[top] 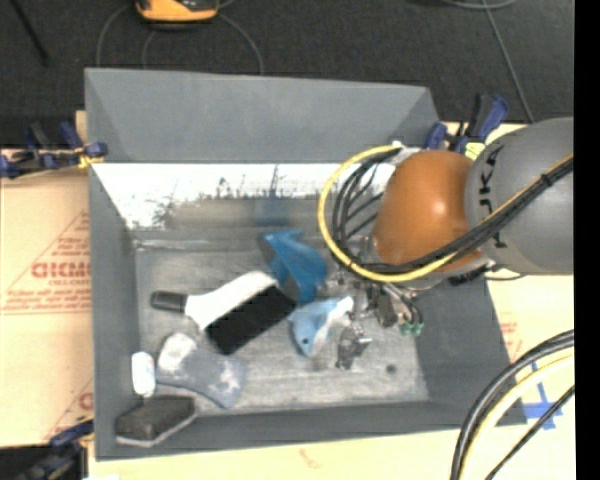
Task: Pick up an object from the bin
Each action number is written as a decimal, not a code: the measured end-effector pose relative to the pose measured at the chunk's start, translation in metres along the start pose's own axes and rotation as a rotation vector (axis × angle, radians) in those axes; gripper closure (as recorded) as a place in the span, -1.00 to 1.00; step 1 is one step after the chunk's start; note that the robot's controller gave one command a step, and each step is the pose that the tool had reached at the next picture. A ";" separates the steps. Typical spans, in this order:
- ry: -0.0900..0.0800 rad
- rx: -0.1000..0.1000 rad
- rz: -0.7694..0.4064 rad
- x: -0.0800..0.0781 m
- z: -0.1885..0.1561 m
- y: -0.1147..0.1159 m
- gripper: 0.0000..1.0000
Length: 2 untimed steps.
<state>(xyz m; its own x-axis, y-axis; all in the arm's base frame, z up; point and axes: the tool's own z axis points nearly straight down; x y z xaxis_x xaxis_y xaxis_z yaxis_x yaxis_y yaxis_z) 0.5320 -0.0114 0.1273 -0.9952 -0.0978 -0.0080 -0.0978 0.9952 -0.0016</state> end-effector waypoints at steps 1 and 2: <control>0.009 -0.003 -0.228 -0.024 0.005 -0.017 -1.00; 0.002 -0.001 -0.227 -0.029 -0.003 -0.026 -1.00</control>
Offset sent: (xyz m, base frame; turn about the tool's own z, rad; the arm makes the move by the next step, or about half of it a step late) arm 0.0286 -0.0258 -0.0040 -0.2285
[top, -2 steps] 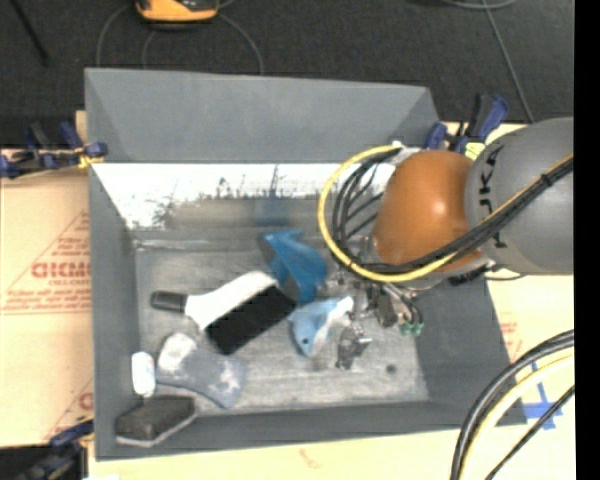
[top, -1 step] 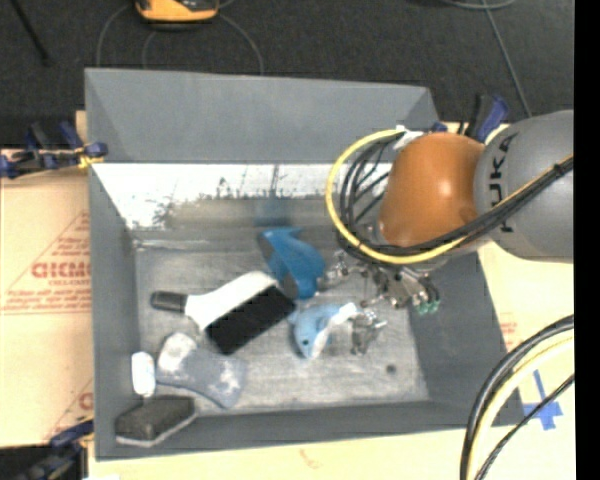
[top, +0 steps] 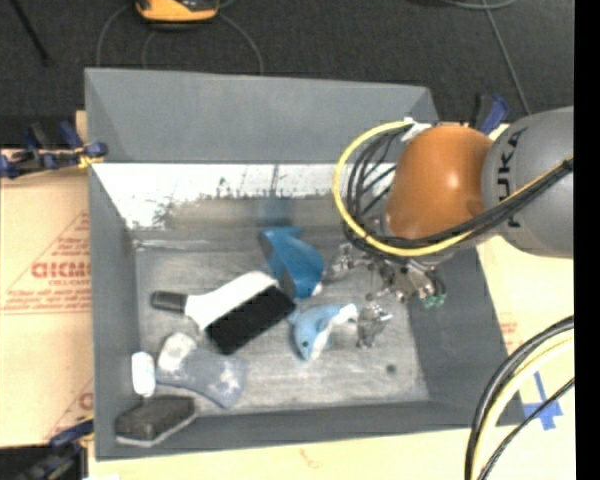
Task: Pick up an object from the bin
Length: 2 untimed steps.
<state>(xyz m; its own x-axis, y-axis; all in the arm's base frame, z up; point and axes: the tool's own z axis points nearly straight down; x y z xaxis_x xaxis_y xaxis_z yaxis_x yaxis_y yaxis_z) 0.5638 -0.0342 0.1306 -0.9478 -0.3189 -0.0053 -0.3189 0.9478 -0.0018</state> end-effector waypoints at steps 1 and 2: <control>-0.005 0.010 -0.169 -0.008 0.035 -0.007 -1.00; 0.003 -0.002 -0.202 -0.009 0.057 -0.006 1.00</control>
Offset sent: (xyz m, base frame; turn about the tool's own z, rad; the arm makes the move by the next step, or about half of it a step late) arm 0.0092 -0.0027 -0.0606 -0.2065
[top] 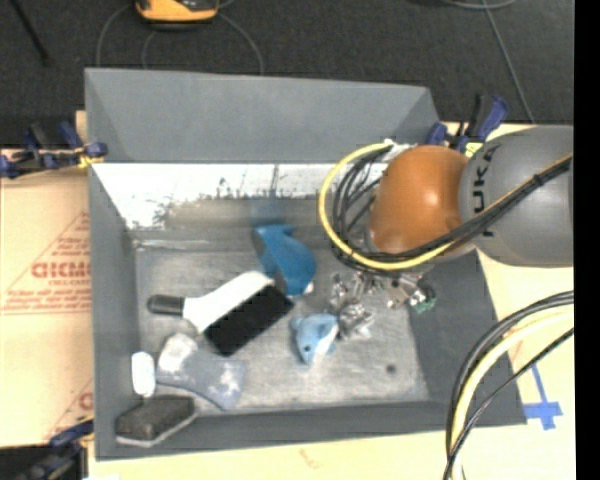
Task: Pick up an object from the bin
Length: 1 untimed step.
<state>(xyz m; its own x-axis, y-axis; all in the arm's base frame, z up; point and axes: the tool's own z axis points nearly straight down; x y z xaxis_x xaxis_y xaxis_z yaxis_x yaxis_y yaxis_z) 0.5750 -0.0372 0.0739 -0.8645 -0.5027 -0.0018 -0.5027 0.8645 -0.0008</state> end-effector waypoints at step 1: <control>0.000 0.000 0.000 0.000 0.000 0.000 1.00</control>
Offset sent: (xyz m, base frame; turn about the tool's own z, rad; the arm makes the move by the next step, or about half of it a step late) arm 0.0000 0.0001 0.0162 0.0000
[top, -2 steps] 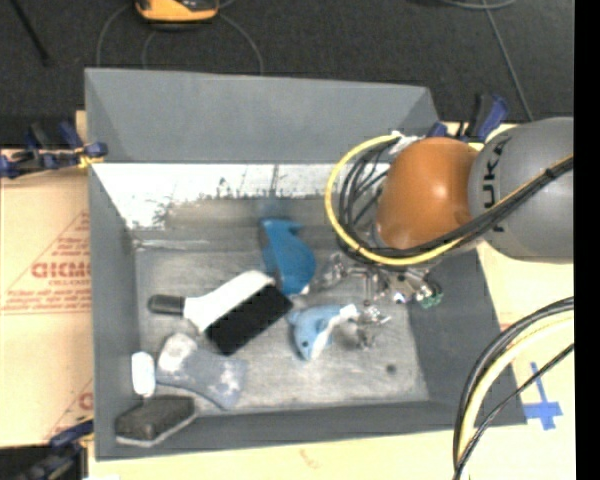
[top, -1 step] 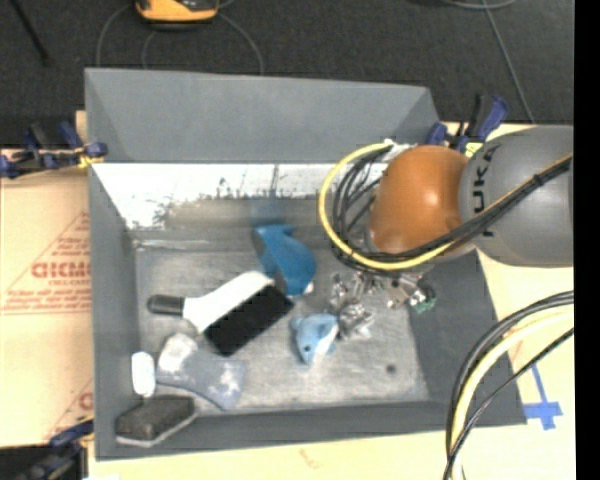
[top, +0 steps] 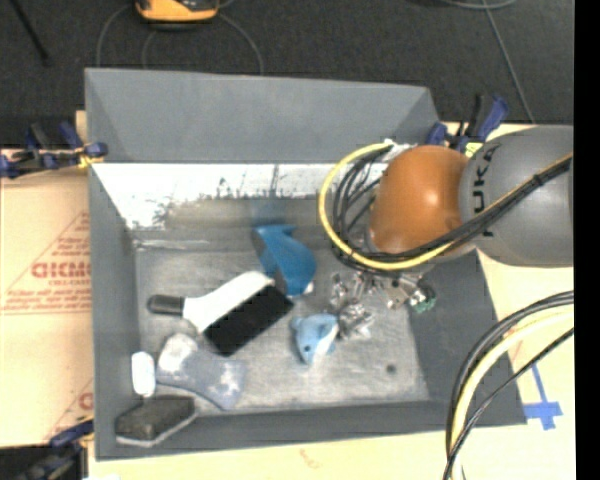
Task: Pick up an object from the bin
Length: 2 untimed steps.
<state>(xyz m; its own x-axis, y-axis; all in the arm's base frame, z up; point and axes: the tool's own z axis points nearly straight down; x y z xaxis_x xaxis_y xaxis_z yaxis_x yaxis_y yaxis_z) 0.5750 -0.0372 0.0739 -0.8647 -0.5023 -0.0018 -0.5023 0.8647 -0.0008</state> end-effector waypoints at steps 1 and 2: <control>0.000 0.000 0.001 0.000 -0.002 0.000 1.00; 0.003 -0.002 0.002 0.002 -0.011 0.001 1.00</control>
Offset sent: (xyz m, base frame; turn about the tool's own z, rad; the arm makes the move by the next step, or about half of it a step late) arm 0.0000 0.0001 0.1134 0.0000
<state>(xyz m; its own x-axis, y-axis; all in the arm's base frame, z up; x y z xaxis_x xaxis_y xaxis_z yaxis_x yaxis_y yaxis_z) 0.5730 -0.0372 0.0847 -0.8656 -0.5008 0.0013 -0.5008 0.8656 0.0016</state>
